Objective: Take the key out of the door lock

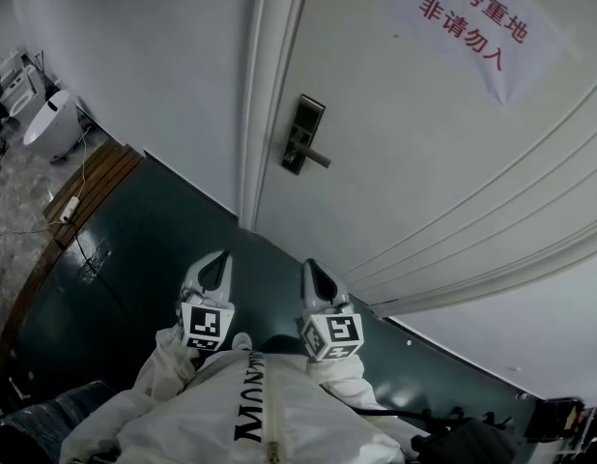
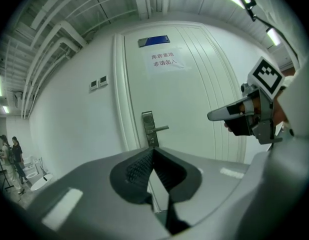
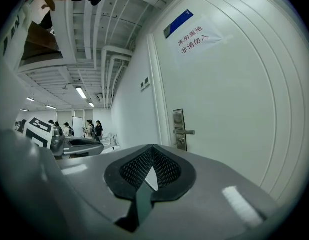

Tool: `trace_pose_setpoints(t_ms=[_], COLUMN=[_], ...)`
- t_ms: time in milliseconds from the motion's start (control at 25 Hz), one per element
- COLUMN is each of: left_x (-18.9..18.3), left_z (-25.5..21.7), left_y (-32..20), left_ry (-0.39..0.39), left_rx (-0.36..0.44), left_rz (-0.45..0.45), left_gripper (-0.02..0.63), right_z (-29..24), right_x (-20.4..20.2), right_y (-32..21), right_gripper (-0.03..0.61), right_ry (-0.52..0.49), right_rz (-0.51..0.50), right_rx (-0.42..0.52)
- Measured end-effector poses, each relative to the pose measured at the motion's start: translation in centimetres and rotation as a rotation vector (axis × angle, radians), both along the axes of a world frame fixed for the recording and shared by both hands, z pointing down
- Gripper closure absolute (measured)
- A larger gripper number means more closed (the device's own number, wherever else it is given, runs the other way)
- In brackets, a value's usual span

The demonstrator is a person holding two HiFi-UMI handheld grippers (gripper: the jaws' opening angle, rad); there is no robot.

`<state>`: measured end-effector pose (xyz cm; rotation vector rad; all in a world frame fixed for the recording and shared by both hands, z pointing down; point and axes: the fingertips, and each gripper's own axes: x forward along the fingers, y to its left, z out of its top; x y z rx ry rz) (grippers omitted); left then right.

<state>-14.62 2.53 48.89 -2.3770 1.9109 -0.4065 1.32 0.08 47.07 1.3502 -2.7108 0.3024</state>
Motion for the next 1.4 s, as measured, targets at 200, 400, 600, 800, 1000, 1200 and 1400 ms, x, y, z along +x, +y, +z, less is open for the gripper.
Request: trace_pose_setpoints(t_ms=[200,400,600,800,1000,1200,1400], left_x=[0.7,0.7,-0.4,0.0,0.5,1.1,2.0], left_z=[0.6,1.9,2.1,1.3,0.3,-0.3,-0.8], left_y=[-0.6,-2.1,-5.5,-11.1,-16.5,-20.7,-23.9], left_ry=[0.016,0.010,0.000,-0.018,-0.044,-0.058,-0.075], left_rx=[-0.014,-0.043,-0.052,-0.045,-0.043,-0.054,-0.044], left_rz=[0.019,0.010,-0.003,0.017,0.027,0.028,0.039], left_gripper=[0.614,0.614,0.614,0.614,0.614,0.614,0.614], right_z=[0.9,1.6,0.7,-0.6,-1.7,-2.4,-2.6], right_x=[0.5,0.7,0.2,0.3,0.3,1.1,3.0], right_y=[-0.5,-2.2,-6.3,-11.9,-17.1,-21.1,-23.8], right_gripper=[0.578,0.578,0.578,0.578,0.578,0.578,0.578], right_ry=[0.011,0.004,-0.034,-0.036,-0.045,-0.049,-0.046], right_rz=[0.024,0.030,0.054,0.069,0.063,0.078,0.115], right_rx=[-0.029,-0.037,0.012,0.056,0.087,0.109,0.138])
